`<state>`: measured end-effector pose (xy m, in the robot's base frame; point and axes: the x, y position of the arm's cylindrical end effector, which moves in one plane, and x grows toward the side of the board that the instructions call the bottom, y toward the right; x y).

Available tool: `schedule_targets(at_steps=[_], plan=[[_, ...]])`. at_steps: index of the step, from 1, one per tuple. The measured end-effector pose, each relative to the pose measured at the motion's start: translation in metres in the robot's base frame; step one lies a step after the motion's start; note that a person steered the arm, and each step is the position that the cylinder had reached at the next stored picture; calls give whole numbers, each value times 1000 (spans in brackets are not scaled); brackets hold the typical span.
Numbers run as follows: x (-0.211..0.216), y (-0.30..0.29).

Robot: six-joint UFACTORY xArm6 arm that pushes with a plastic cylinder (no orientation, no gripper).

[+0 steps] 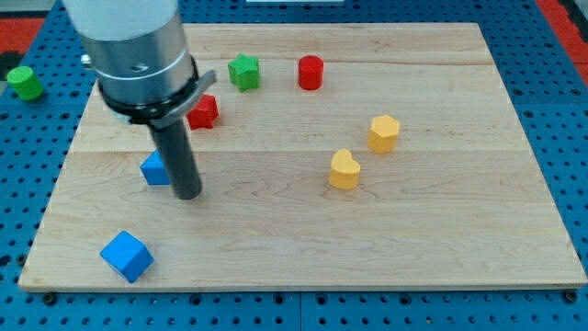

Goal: Move blue cube below blue triangle

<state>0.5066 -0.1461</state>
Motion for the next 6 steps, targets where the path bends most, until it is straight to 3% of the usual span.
schedule_targets(at_steps=[2, 3, 4, 5, 6], plan=[[17, -159], [70, -152], [111, -74], [112, -39], [84, -18]])
